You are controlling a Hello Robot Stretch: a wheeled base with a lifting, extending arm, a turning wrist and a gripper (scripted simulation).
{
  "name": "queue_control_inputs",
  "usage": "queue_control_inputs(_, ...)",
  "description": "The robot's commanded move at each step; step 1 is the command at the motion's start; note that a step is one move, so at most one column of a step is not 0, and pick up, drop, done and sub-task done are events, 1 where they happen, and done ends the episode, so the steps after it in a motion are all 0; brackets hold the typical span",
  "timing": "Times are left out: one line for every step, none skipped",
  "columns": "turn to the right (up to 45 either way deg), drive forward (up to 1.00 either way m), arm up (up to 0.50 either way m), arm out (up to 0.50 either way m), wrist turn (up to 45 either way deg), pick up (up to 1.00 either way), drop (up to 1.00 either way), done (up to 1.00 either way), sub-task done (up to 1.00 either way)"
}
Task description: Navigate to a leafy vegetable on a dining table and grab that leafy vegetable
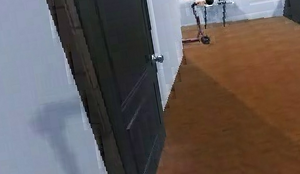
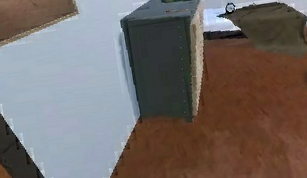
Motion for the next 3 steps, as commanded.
queue_control_inputs(0.0, 0.35, 0.00, 0.00, 0.0, 0.00, 0.00, 0.00, 0.00)
queue_control_inputs(21.0, 0.00, 0.00, 0.00, 0.0, 0.00, 0.00, 0.00, 0.00)
queue_control_inputs(0.0, 0.45, 0.00, 0.00, 0.0, 0.00, 0.00, 0.00, 0.00)
